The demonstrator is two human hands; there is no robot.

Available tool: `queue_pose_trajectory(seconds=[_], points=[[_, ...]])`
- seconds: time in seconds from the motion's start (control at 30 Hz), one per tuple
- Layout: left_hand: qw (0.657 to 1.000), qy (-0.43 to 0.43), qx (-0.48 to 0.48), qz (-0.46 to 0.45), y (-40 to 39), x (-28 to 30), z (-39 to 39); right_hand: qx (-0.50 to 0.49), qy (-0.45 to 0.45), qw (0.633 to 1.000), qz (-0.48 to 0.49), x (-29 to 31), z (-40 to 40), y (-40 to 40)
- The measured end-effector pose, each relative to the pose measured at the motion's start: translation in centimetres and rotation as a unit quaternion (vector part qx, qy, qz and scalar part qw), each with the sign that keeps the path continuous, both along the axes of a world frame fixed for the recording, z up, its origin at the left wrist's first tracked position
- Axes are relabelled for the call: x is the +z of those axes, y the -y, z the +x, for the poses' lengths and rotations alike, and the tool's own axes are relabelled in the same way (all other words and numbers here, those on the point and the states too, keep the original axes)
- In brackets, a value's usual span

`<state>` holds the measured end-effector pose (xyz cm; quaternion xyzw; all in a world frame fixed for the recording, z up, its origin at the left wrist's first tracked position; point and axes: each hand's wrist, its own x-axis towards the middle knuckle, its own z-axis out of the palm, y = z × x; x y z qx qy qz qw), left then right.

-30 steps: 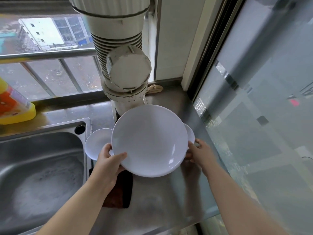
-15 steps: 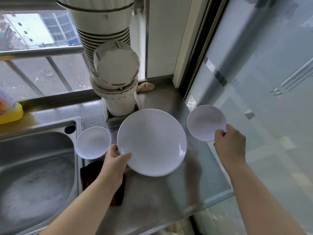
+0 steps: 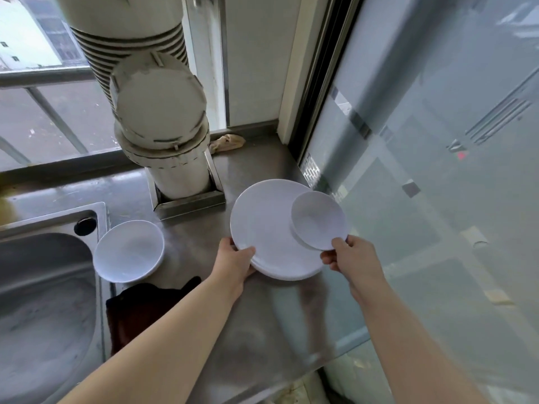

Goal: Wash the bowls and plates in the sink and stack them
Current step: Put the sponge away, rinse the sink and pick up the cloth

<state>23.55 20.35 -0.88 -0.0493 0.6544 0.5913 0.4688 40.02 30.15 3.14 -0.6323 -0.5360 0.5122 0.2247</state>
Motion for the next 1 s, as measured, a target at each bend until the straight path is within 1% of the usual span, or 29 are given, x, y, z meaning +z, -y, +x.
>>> queue_pose_trajectory(seconds=[0.1,0.17,0.23,0.3,0.33,0.43,0.53,0.57,0.63,0.7,0.73,0.77,0.83,0.87,0.93,1.0], points=[[0.991,-0.083,-0.057,-0.086,-0.5,-1.4,-0.8,0.02,0.001,1.0,-0.001,-0.5,-0.7,0.1],[0.968,-0.164,-0.124,-0.143,-0.4,-1.4,-1.4,0.037,0.009,0.999,0.002,-0.6,-1.4,0.2],[0.945,-0.216,-0.178,-0.169,-0.1,-1.4,-1.8,0.053,0.013,0.998,0.006,-0.8,-2.4,0.3],[0.941,-0.234,-0.178,-0.167,0.6,-1.5,-2.4,0.065,0.017,0.998,0.012,-0.9,-3.4,0.5],[0.947,-0.23,-0.157,-0.16,1.2,-1.6,-2.7,0.068,0.021,0.997,0.012,-1.1,-3.9,0.6],[0.973,-0.181,-0.07,-0.127,3.8,-1.3,-4.2,0.074,0.035,0.997,0.0,-1.7,-4.9,0.7],[0.982,-0.159,-0.005,-0.099,7.1,-0.8,-5.8,0.081,0.06,0.995,0.008,-1.8,-5.1,1.0],[0.984,-0.155,0.005,-0.092,8.0,-0.4,-6.2,0.077,0.084,0.993,0.022,-1.7,-5.0,1.3],[0.986,-0.146,0.005,-0.082,9.7,0.2,-6.9,0.034,0.135,0.987,0.077,-1.0,-5.1,2.2],[0.988,-0.138,0.003,-0.074,11.0,0.9,-7.3,0.002,0.113,0.98,0.167,0.3,-6.1,3.7],[0.988,-0.138,0.001,-0.073,11.7,1.2,-7.4,0.015,0.088,0.974,0.207,1.0,-7.1,4.6],[0.988,-0.138,-0.001,-0.073,12.3,1.4,-7.5,0.05,0.065,0.97,0.23,1.5,-8.2,5.8],[0.988,-0.138,-0.013,-0.072,13.8,1.8,-7.6,0.165,0.039,0.954,0.248,1.6,-11.0,8.2],[0.988,-0.137,-0.016,-0.07,14.6,2.0,-7.8,0.226,0.036,0.945,0.234,1.5,-12.5,9.4],[0.987,-0.146,-0.013,-0.073,16.3,2.5,-8.3,0.321,0.053,0.932,0.162,0.9,-16.0,11.6],[0.983,-0.163,-0.004,-0.085,18.2,2.8,-9.2,0.364,0.101,0.924,0.066,-0.4,-19.4,13.4]])
